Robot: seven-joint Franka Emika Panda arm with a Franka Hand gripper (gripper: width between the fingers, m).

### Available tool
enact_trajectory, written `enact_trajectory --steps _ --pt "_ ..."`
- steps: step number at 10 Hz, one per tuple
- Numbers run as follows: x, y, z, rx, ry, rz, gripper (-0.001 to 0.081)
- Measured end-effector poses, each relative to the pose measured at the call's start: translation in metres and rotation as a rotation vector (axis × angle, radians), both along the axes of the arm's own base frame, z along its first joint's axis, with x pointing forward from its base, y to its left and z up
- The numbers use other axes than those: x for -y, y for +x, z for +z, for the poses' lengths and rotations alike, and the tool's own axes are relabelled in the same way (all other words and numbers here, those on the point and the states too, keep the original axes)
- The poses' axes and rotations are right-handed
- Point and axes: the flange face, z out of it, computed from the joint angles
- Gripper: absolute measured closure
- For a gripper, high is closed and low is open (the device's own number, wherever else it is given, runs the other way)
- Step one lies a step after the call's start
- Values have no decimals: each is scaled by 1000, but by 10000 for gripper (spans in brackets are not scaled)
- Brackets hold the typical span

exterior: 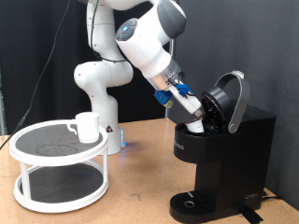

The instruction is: Make a cup of coffee with the keurig machine

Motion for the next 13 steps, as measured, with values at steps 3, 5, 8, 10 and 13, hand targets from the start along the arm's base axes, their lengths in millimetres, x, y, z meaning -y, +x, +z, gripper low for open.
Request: enact_trajectory --steps 3,5,8,10,13 --pt "4 4 -17 -16 -35 -31 72" --pt "6 8 -29 -27 -52 -45 72" --pt "6 11 -28 42 -17 -16 72" --pt "9 10 -22 102 14 11 72" --pt "16 1 -13 131 36 27 72"
